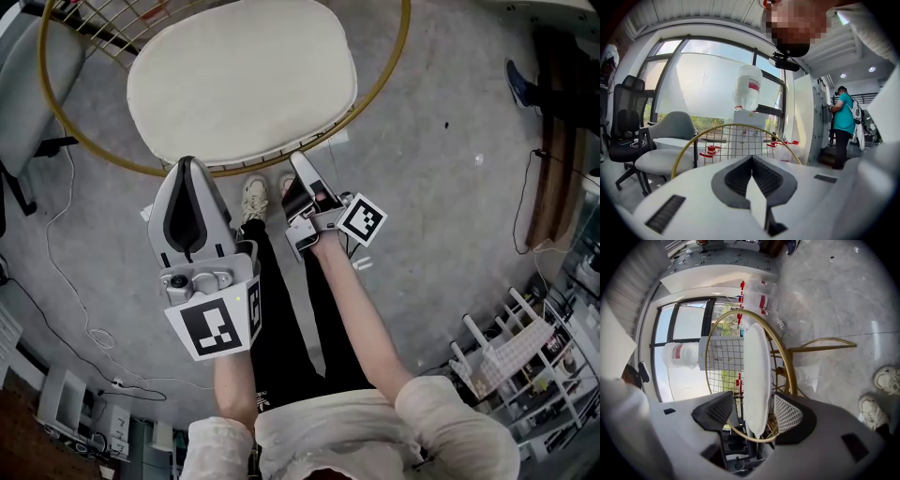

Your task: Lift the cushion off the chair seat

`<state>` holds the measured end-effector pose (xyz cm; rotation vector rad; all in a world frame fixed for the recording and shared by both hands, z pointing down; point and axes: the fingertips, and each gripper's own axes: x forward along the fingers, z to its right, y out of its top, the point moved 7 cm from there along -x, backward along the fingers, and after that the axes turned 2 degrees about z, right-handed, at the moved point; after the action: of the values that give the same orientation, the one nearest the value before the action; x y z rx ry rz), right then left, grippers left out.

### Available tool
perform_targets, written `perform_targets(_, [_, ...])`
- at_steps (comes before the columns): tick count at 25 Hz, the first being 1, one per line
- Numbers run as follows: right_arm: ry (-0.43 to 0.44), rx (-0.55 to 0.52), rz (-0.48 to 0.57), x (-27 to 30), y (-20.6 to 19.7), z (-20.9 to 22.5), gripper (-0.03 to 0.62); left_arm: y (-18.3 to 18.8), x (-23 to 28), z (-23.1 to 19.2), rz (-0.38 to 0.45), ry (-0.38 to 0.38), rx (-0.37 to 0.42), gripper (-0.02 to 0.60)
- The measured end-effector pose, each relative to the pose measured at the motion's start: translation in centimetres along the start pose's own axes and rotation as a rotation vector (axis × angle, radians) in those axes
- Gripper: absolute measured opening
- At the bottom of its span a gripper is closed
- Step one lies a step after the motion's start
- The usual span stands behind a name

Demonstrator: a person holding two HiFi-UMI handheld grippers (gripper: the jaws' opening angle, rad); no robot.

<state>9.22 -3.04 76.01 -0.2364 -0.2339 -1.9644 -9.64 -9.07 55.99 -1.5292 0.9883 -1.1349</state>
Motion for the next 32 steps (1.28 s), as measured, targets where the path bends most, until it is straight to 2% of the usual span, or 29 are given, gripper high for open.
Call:
perform_targets(7, [-0.039,0.037,0.02,0.7,0.3,1.1,0.275,-1.1,0.0,-0.1,-0.031,0.008,-0.007,0.014])
perform_targets(19, [-0.044,0.012,0.026,3.7,-0.4,0.8,0.273,-2.2,-0.4,-2.3,-0.053,0.067,-0.032,0.014])
perform_targets(28, [-0.002,0.016,0.024,6.8,0.0,0.4,0.272,-3.1,0.2,-2.3,-0.054,0.045,-0.057,0.014])
perform_targets(32, [0.01,-0.004,0.024,7.5,0.1,0.4,0.272,-3.4,0.4,-2.7,-0.062,0.026,-0.033,0.014])
